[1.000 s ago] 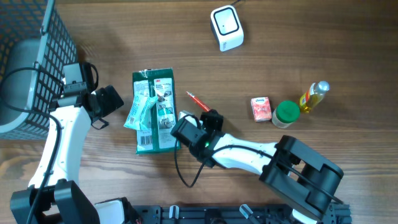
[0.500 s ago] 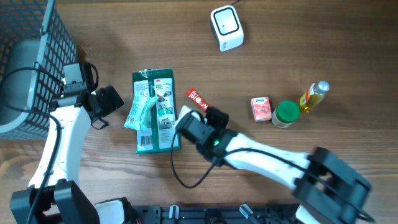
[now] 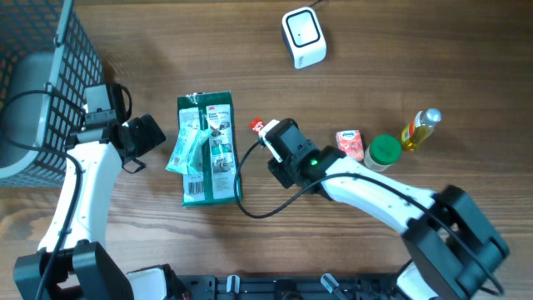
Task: Scan the item barcode
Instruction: 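Lift the red Nescafe stick and carry it right, then raise the red stick up to the white scanner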
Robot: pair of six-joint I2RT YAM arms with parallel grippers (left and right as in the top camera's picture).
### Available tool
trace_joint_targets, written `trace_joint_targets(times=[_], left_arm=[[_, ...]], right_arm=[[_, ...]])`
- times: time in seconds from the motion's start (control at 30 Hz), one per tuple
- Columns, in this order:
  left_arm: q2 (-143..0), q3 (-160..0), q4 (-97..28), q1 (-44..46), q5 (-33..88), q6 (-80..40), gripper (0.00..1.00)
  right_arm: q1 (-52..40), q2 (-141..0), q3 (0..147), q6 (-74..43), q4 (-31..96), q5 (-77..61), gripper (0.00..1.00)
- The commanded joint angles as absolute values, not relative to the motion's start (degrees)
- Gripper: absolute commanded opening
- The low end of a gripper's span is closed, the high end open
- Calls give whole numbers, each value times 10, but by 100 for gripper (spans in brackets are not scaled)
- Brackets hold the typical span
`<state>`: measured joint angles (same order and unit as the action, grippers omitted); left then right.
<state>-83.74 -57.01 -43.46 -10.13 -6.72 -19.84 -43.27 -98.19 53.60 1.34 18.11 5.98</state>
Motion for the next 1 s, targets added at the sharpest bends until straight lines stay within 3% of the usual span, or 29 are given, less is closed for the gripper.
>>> trace_joint_targets(times=[0.0, 0.37, 0.57, 0.67, 0.8, 0.93, 0.97], left_arm=[[-830, -578, -433, -104, -67, -197, 100], [-830, -578, -433, -104, -67, -198, 100], [-830, -578, -433, -104, -67, -198, 100], [-830, -578, -433, -104, -67, -198, 100], [-830, -578, -433, -104, -67, -197, 100], [-830, -578, -433, -104, -67, -198, 100], [-830, -578, -433, -104, -67, -197, 100]], right_arm=[[-418, -1010, 530, 20, 157, 42, 41], [-374, -1062, 530, 60, 143, -32, 43], [-374, -1066, 534, 27, 173, -40, 14], [-374, -1013, 536, 9, 185, -74, 8], [-339, -911, 536, -63, 192, -221, 4], [-256, -863, 536, -66, 203, -548, 4], [-220, -862, 536, -64, 194, -712, 4]])
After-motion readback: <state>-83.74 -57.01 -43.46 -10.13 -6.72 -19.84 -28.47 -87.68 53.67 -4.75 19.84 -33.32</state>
